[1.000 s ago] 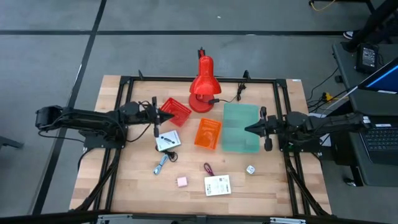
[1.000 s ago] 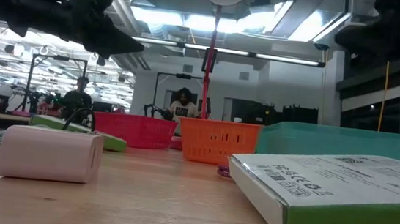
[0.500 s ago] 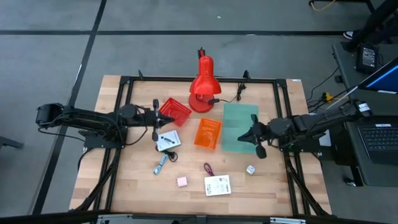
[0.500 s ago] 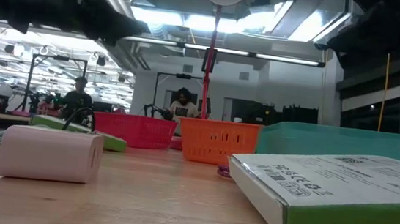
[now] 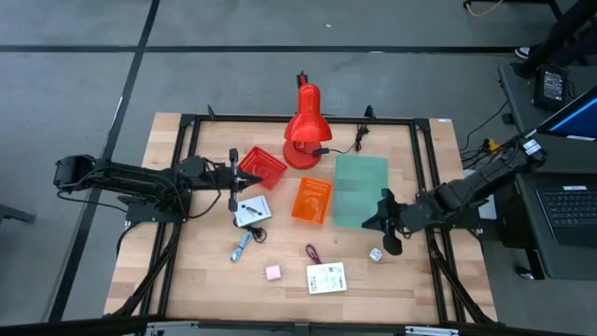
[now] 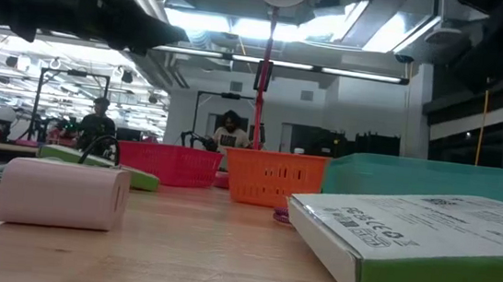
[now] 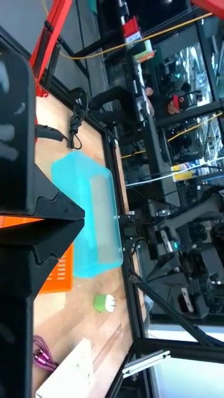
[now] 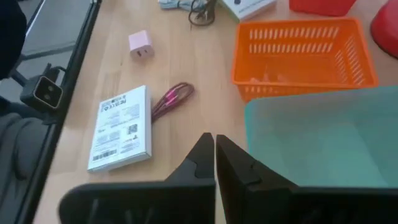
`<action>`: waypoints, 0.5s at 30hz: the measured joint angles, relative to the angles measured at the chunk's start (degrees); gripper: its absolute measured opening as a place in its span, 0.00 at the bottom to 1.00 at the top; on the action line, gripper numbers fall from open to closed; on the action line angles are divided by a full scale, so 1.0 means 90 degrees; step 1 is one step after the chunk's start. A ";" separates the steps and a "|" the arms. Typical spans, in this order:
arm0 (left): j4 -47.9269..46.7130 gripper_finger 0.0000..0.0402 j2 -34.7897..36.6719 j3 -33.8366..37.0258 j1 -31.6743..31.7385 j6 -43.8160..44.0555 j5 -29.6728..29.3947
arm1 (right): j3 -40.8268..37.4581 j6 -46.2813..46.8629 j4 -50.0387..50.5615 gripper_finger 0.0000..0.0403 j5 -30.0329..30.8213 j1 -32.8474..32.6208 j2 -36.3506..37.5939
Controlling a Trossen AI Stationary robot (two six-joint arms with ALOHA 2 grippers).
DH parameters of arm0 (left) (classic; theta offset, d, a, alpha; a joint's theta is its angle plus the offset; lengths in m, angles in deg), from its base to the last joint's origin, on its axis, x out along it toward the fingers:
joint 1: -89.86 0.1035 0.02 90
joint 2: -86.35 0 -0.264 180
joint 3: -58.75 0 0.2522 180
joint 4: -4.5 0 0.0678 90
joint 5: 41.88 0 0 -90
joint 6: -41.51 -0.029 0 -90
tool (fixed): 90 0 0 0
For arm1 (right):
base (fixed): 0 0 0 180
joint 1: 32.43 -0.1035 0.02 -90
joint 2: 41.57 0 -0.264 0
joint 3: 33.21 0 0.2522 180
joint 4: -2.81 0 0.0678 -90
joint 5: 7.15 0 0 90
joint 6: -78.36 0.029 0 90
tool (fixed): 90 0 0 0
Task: Pick and place items into bin
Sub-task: Put the green charger adapter into the orange bin
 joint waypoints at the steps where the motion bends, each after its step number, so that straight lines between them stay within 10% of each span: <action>1: -0.0021 0.01 0.0000 0.0000 0.0000 0.0000 -0.0001 | 0.0002 0.0184 0.0018 0.00 0.0114 -0.0102 0.0006; 15: 0.0009 0.01 0.0000 0.0000 0.0000 -0.0127 -0.0205 | 0.0369 0.2095 0.1479 0.00 0.0586 -0.0870 -0.0162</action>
